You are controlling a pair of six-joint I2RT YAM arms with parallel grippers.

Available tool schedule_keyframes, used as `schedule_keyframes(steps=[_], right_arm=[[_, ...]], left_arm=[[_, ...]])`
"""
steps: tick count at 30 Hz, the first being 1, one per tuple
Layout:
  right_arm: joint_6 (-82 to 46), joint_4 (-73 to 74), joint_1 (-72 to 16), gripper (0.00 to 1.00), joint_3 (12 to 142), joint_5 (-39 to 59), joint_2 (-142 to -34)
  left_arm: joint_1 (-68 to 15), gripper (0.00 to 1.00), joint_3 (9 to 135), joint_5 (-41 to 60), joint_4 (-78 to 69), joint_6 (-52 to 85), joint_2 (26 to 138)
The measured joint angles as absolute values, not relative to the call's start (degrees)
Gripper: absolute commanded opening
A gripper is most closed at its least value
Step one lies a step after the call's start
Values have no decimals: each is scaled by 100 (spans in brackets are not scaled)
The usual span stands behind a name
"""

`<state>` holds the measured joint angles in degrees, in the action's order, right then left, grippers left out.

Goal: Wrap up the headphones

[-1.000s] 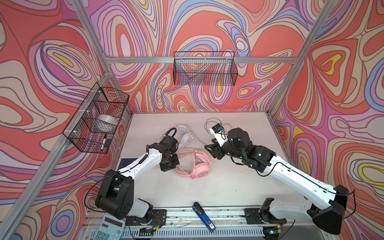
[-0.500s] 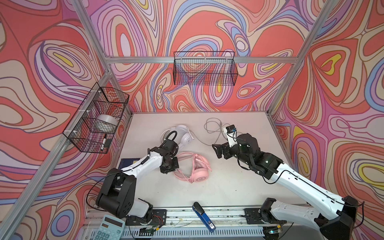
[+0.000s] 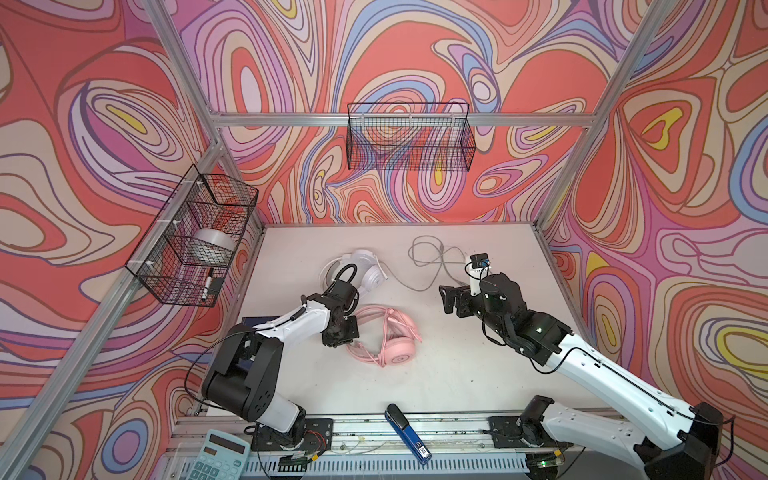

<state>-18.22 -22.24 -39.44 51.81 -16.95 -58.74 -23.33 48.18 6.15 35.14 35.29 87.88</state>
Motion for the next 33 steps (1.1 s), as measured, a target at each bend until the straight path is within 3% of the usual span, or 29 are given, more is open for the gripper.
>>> schedule_keyframes(steps=[14, 19, 33], right_arm=[[-1831, -2473, -3944, 98, 5186, -1667, -6180], [-1831, -2486, -3942, 99, 5186, -1647, -6184], [-1813, -2491, -3942, 98, 5253, -1546, -6208]], left_arm=[[-2364, 20, 4821, 416, 3533, 3446, 8945], [-2364, 44, 4849, 403, 3564, 3406, 8982], [-2366, 64, 4919, 563, 3577, 3483, 9011]])
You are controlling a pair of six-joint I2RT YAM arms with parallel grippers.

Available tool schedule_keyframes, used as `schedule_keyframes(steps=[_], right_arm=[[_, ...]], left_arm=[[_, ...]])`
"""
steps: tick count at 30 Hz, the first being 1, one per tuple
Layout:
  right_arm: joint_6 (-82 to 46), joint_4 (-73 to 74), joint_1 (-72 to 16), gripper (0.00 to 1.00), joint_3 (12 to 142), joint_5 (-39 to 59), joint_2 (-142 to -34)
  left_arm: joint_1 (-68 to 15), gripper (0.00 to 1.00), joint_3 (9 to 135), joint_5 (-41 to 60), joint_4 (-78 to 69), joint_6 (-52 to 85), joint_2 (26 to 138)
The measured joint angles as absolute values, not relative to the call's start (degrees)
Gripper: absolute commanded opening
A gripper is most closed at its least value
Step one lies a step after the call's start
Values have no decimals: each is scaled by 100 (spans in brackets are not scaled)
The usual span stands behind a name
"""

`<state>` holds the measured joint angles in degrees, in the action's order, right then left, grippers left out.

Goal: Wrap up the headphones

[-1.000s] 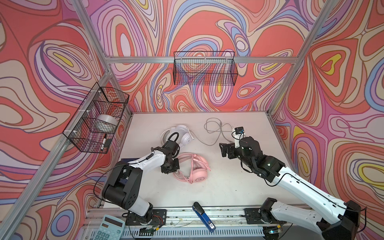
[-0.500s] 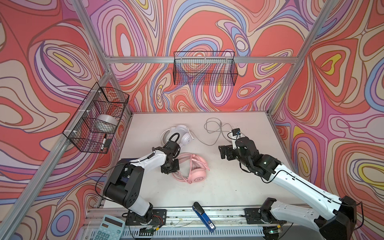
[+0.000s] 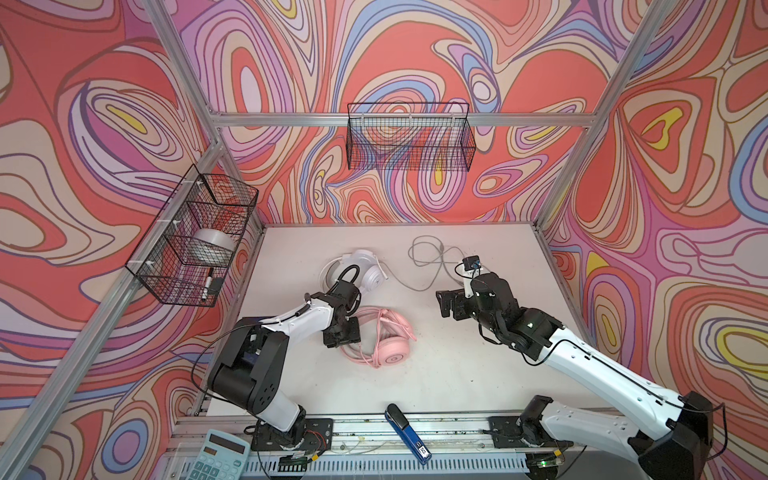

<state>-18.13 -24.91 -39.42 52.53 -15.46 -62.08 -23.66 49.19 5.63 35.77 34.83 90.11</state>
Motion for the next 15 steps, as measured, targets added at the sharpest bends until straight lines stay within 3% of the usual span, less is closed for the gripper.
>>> schedule_keyframes(steps=[15], right_arm=[[-1804, -2491, -3940, 99, 5312, -1380, -6375]], left_arm=[[-2370, 86, 5118, 596, 3704, 3599, 9174]])
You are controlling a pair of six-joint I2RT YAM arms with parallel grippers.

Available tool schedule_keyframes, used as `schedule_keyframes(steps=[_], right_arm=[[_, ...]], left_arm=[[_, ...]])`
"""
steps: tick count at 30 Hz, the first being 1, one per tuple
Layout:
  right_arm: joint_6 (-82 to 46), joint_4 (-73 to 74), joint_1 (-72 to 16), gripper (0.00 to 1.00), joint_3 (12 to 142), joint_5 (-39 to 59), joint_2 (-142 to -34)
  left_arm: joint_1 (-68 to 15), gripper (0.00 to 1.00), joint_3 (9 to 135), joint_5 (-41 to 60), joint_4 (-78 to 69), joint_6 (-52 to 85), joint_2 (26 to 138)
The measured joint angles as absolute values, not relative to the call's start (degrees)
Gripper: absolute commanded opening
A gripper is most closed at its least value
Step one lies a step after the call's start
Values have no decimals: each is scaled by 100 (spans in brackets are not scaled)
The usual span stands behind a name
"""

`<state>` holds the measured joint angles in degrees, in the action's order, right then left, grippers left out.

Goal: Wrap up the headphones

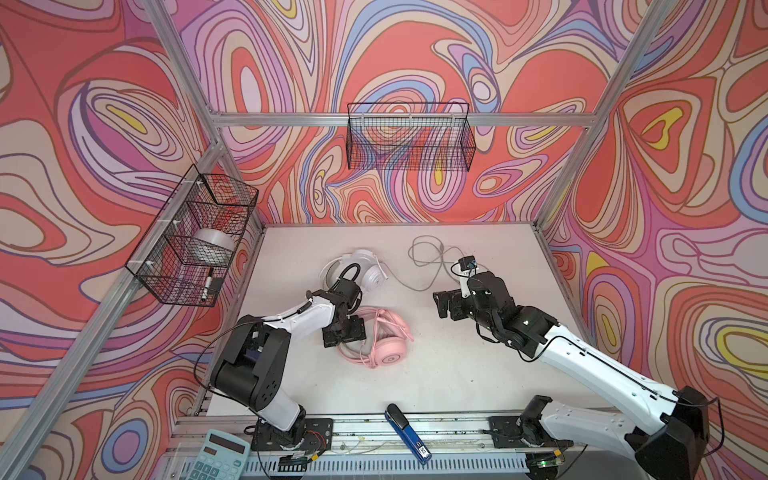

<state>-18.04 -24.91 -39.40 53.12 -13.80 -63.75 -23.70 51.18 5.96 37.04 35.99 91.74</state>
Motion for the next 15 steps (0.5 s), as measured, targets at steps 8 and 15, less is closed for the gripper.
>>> schedule_keyframes(steps=[8, 15], right_arm=[[-1752, -2508, -3940, 98, 5371, -1291, -6449], [-1662, -2685, -3940, 98, 5542, -934, -6807]], left_arm=[[-2456, 92, 5465, 434, 3999, 3627, 9509], [-2589, 94, 5739, 64, 4333, 3645, 9784]])
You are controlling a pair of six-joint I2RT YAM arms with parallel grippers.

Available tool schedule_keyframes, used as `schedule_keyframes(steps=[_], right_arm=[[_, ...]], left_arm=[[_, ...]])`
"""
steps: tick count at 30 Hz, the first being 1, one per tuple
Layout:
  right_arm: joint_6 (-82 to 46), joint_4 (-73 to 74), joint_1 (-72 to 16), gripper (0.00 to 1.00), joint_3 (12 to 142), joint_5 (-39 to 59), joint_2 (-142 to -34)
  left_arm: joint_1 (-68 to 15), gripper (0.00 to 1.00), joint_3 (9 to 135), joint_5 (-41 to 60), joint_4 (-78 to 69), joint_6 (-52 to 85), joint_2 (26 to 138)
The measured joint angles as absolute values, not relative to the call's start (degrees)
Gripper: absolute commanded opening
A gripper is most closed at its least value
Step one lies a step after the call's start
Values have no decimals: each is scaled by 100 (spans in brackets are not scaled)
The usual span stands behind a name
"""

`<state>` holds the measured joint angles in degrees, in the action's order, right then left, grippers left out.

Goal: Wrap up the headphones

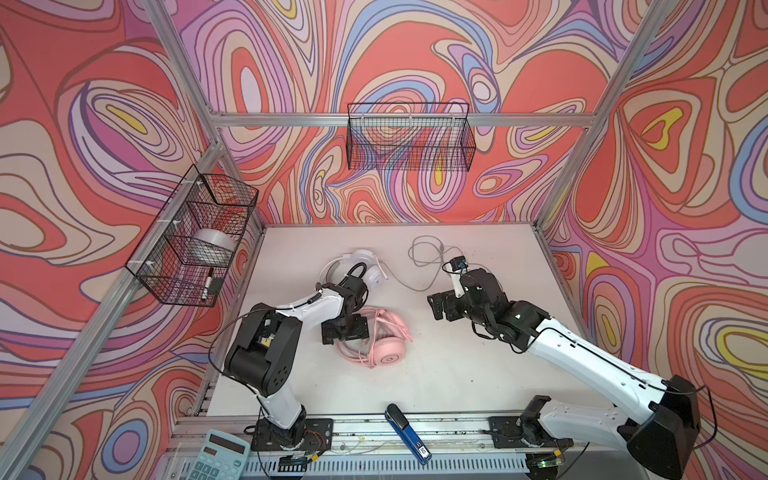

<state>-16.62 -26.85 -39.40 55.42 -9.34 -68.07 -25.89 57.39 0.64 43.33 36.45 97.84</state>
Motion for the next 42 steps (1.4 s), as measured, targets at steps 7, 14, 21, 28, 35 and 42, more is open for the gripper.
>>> schedule_keyframes(steps=[7, 14, 21, 28, 35, 42], right_arm=[[-1564, -2934, -3940, 98, 5712, -600, -7133], [-1511, -2976, -3940, 98, 5745, -504, -7140], [-1461, -3022, -3940, 98, 5745, -489, -7137], [-1406, -3026, -3940, 98, 5841, -486, -7137], [-1358, -2891, -3940, 98, 6130, -464, -7146], [-1295, -2615, -3940, 99, 6309, -213, -7306]], left_arm=[[-2698, 94, 5819, -139, 4423, 3734, 9824], [-2698, 95, 5819, -460, 4681, 3800, 9671], [-2696, 96, 6134, -792, 5166, 3793, 9159], [-2521, 97, 6558, -1000, 5290, 3817, 8538], [-1728, 97, 6556, -749, 4772, 3994, 8217], [-1227, 97, 6558, -281, 4123, 3983, 8582]])
